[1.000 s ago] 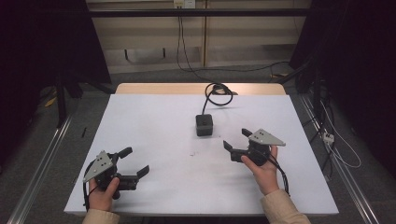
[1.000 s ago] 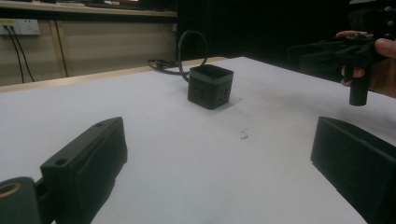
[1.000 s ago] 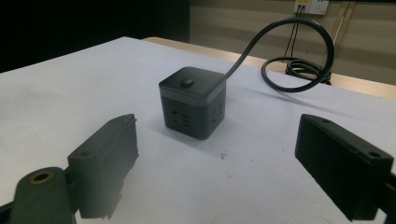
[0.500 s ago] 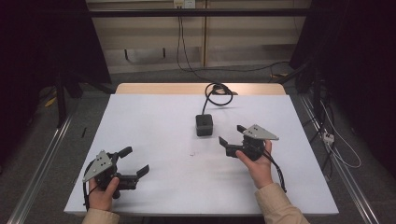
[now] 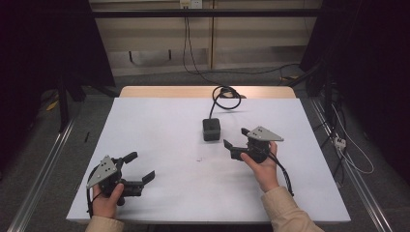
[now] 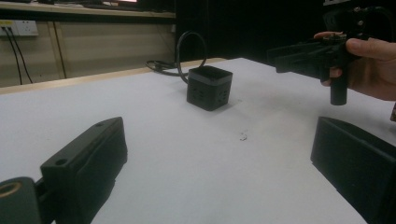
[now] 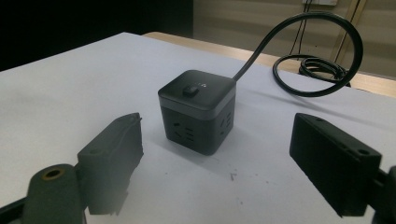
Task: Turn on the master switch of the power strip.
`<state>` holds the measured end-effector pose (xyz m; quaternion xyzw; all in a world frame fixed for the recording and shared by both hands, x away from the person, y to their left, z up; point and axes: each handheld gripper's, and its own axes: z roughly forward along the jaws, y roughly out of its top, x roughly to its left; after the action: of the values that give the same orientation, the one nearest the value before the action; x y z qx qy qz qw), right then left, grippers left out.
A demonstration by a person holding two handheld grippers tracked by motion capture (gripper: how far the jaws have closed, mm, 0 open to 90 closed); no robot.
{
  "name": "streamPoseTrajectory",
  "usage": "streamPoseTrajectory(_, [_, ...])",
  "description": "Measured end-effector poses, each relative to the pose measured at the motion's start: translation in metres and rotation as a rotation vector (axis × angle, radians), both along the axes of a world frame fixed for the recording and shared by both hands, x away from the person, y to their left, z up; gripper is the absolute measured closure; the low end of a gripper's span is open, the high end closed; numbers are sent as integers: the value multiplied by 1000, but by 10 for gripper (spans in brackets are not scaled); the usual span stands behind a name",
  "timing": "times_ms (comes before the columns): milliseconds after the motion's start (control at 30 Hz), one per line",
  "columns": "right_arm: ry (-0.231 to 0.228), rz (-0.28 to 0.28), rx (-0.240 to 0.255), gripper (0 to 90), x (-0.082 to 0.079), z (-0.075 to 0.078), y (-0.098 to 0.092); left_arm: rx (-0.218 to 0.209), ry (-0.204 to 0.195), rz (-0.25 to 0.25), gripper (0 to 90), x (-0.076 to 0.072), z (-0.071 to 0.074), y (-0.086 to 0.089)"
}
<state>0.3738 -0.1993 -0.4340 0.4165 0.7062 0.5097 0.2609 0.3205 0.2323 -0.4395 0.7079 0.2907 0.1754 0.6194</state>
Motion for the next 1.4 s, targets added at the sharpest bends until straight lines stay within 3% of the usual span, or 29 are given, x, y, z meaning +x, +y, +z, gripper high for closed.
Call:
streamPoseTrajectory(600, [4,-3,-1,211,15,3,7,-5,-1,0,33,0,0,0])
streamPoseTrajectory(900, [3,-3,11,284,22,5,11,-8,0,2,33,0,0,0])
streamPoseTrajectory(1400, [-3,18,-24,438,30,4,18,-5,2,0,33,1,-1,0])
